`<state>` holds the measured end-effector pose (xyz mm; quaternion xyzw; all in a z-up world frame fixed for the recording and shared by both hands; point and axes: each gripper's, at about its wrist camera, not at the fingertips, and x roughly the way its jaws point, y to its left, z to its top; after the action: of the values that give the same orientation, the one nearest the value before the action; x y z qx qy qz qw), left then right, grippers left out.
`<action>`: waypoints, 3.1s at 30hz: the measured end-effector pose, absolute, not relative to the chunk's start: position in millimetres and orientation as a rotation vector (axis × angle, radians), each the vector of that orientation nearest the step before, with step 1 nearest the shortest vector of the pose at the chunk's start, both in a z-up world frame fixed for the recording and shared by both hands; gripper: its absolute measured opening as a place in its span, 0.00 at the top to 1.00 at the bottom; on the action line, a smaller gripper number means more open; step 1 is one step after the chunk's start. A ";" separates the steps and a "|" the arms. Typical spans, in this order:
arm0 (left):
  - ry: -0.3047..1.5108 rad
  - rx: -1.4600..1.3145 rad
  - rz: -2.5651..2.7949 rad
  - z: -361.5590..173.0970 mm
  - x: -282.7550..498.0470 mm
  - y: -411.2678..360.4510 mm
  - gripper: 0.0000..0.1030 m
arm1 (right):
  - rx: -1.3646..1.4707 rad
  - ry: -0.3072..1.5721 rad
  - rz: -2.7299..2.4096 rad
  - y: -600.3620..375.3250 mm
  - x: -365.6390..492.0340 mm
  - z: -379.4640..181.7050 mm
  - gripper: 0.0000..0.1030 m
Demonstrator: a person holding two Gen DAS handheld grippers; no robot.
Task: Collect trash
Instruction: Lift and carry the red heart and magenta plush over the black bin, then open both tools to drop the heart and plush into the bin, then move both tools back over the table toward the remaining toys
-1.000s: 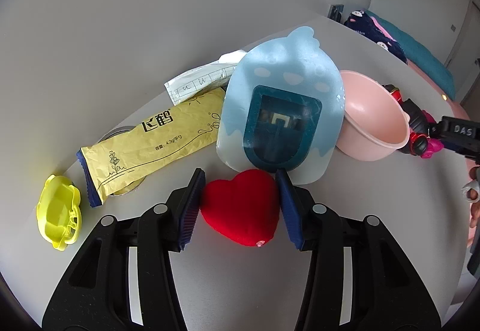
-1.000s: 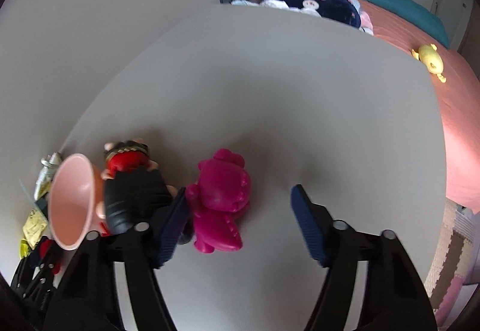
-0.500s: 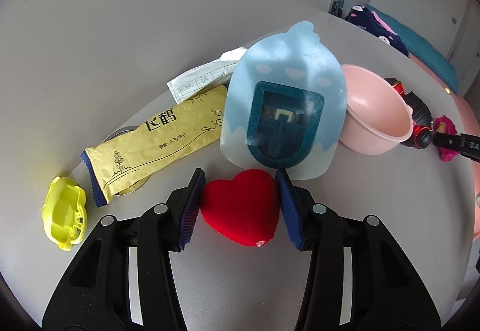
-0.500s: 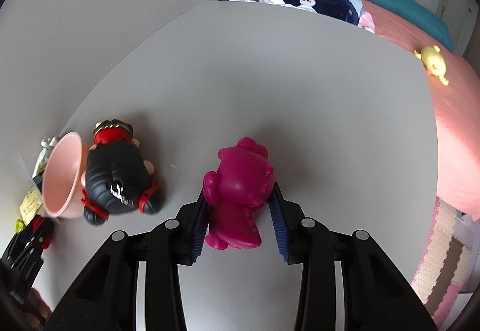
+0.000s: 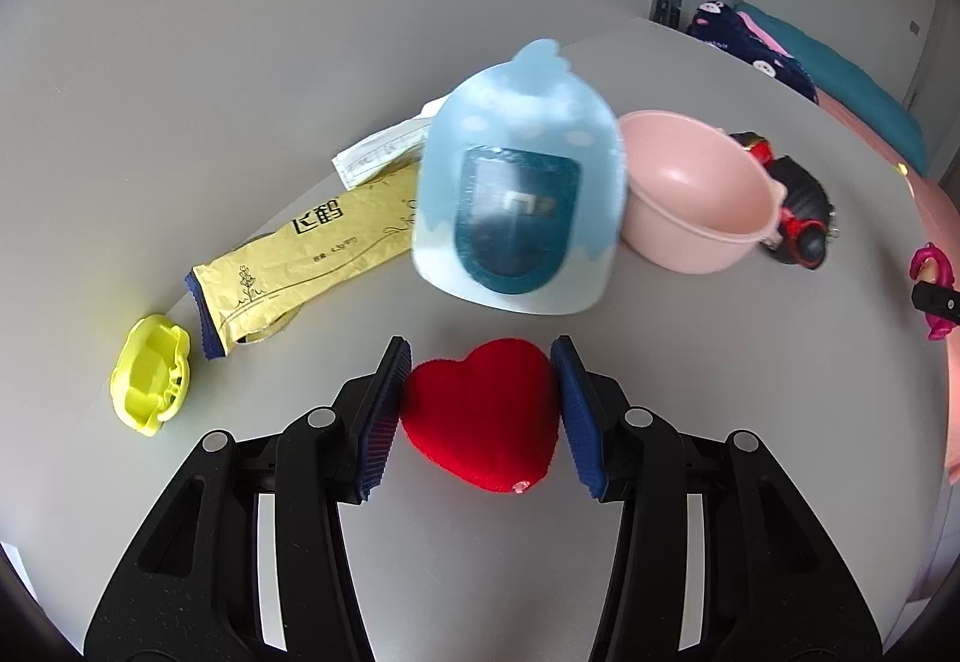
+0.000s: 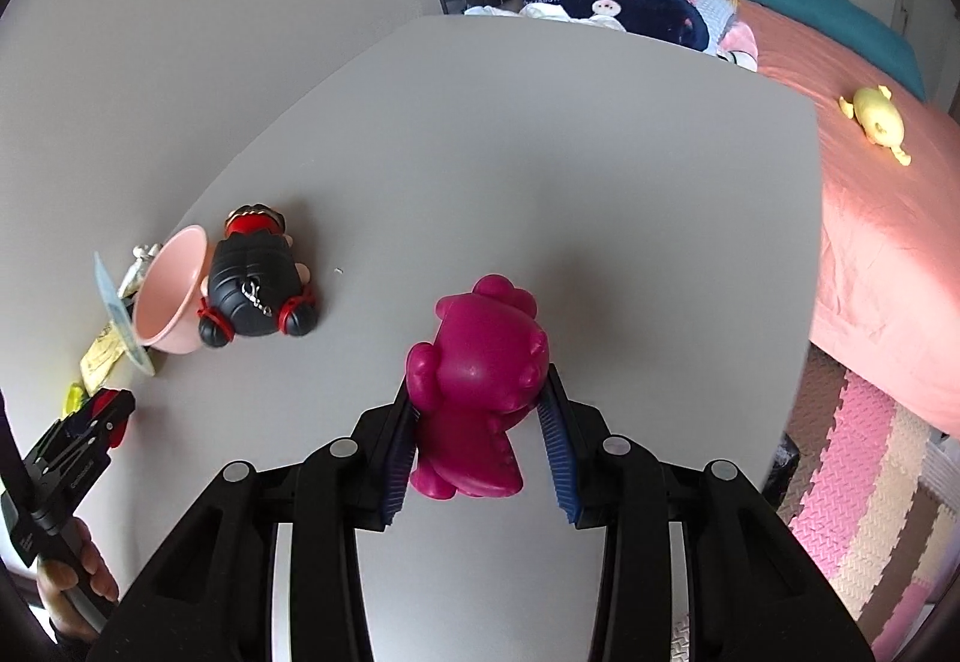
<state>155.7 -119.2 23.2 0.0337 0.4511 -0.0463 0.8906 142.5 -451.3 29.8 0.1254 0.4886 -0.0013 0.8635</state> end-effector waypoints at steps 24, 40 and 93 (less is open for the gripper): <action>0.883 0.273 -0.474 53.1 85.1 -367.0 0.53 | 0.426 0.922 -0.177 -630.1 17.6 40.8 0.61; 0.897 0.452 -0.701 24.3 11.4 -517.9 0.53 | 0.515 0.897 -0.295 -708.4 -53.7 30.9 0.61; 0.892 0.262 -0.578 44.9 51.9 -435.6 0.06 | 0.460 0.832 -0.306 -641.8 -6.5 52.3 0.03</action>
<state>51.9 -435.6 44.9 0.1248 0.4238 -0.2749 0.8539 -6.5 -641.8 52.3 0.2208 0.3991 -0.1466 0.8778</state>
